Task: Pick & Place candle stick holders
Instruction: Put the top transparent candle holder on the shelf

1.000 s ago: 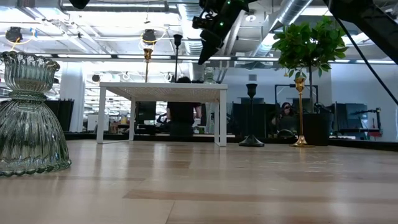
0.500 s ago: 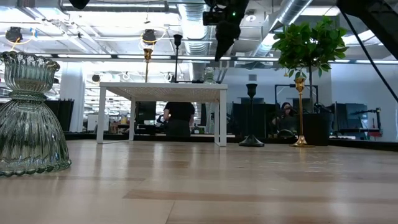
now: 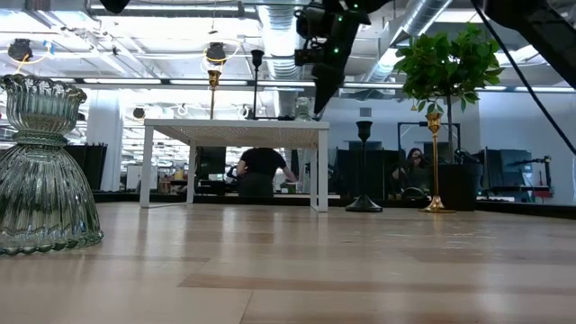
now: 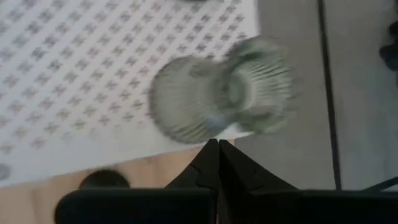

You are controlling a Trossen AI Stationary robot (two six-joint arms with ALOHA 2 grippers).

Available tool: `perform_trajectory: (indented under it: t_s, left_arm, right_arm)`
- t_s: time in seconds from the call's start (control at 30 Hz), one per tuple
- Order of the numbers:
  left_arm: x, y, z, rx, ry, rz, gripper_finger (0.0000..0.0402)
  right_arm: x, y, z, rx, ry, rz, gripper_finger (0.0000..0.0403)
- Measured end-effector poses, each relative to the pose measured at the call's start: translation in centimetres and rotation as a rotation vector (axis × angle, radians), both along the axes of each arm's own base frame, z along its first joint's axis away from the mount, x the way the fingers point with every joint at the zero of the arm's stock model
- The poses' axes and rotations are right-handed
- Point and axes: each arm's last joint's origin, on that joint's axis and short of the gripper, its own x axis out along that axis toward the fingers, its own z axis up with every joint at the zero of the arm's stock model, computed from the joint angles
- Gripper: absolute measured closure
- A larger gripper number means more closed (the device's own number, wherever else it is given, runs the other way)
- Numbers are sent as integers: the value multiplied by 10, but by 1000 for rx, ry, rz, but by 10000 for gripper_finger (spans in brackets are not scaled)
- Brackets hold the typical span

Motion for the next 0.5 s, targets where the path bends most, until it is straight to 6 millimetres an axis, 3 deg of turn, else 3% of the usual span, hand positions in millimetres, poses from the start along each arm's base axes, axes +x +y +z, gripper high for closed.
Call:
perform_trajectory:
  t_s: [0.5]
  left_arm:
    - [0, 0, 0, 0, 0, 0, 396]
  right_arm:
    - [8, -11, 4, -48, -134, 0, 403]
